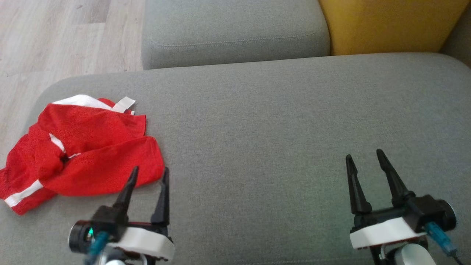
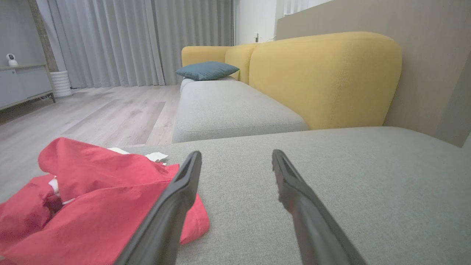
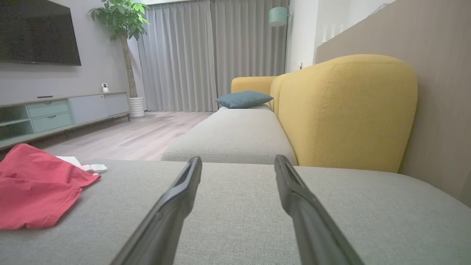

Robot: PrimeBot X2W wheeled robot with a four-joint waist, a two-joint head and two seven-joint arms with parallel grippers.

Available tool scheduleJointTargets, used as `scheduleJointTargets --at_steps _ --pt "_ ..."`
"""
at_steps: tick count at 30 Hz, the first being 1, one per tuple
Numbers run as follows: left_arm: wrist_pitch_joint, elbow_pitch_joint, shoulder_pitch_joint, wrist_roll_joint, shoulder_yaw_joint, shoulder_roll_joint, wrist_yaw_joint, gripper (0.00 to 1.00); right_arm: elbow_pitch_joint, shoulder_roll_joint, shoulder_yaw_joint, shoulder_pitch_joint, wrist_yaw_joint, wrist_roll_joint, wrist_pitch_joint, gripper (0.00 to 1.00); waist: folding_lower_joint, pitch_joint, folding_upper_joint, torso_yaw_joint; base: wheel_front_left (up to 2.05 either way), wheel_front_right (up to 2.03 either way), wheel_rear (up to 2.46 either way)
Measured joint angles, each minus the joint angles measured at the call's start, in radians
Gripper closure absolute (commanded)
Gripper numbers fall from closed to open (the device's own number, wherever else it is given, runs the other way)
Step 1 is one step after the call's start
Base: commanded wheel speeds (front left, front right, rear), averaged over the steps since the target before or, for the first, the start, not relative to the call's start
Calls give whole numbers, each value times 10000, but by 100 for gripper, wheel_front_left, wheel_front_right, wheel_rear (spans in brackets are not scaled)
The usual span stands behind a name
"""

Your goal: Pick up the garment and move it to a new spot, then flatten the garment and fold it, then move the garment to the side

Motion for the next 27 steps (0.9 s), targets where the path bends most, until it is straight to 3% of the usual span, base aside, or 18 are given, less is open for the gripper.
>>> scheduleJointTargets --at_steps 3,8,27 --pt "0 -35 2 -993 167 0 71 0 25 0 -13 0 0 447 0 0 0 -11 0 13 0 0 0" --pt "0 -52 4 -1768 320 -2 71 0 345 0 -121 1 0 1526 0 0 0 -30 0 42 0 0 0" --pt "0 763 5 -1902 21 -2 -29 0 1279 0 46 -1 0 2347 0 0 0 -5 0 53 0 0 0"
